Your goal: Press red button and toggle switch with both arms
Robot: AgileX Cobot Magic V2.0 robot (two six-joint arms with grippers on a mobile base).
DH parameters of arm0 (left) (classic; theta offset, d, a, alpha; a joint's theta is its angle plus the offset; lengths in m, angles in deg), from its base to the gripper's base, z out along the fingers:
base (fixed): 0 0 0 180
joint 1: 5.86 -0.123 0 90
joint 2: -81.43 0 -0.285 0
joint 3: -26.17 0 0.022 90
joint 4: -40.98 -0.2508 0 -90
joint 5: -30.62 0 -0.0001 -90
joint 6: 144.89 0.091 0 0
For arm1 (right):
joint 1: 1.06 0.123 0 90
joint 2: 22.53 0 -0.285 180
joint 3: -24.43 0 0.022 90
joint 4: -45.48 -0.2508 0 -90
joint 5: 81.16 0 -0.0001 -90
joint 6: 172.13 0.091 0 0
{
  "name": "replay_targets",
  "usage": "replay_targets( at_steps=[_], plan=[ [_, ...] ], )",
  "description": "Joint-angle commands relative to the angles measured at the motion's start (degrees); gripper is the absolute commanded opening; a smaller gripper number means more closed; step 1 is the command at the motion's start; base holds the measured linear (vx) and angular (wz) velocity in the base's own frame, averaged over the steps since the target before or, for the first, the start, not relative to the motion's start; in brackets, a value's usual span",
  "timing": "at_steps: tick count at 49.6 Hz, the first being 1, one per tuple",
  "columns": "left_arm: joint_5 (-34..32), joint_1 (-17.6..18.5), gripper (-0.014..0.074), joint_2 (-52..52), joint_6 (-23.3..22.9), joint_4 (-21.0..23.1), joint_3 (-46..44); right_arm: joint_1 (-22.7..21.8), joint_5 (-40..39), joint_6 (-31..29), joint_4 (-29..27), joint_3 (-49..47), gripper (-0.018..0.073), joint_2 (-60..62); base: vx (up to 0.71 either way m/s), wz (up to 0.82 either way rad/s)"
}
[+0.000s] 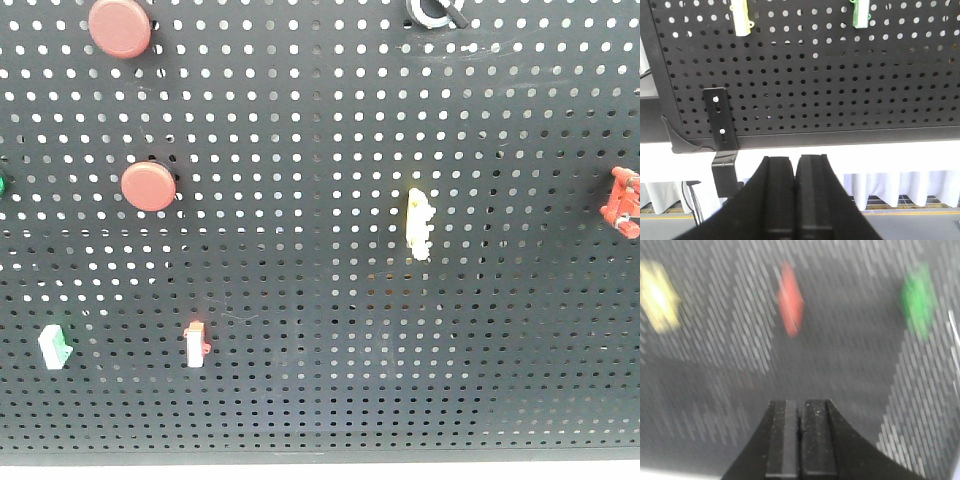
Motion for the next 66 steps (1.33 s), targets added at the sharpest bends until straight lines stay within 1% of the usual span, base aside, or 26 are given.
replay_targets(
  at_steps=[1,8,13,20,23,27,66],
  plan=[
    [-4.5,-0.1,0.0002,-0.3,-0.4,0.6,1.9,-2.6,-5.5,0.0,-0.1,6.2,0.0000,4.2,0.00,0.00],
    [-4.5,-0.1,0.0002,-0.3,-0.4,0.6,1.9,-3.8,-7.6,0.1,0.1,14.7,0.0000,9.7,0.00,0.00],
    [-4.5,-0.1,0.0002,-0.3,-0.4,0.6,1.9,-3.8,-10.8,1.5,0.1,19.1,0.0000,9.2,0.00,0.00],
    [-4.5,-0.1,0.0002,-0.3,-0.4,0.6,1.9,-3.8,-14.6,6.1,0.1,24.8,0.0000,9.1,0.00,0.00],
    [-4.5,-0.1,0.0002,-0.3,-0.4,0.6,1.9,-3.8,-11.0,6.6,0.8,24.5,0.0000,9.1,0.00,0.00],
    [-4.5,-0.1,0.0002,-0.3,-0.4,0.6,1.9,-3.8,-10.2,6.6,0.8,24.5,0.0000,9.1,0.00,0.00],
    [-4.5,-0.1,0.0002,-0.3,-0.4,0.6,1.9,-3.8,-9.9,6.6,0.8,24.5,0.0000,9.1,0.00,0.00]
  ],
)
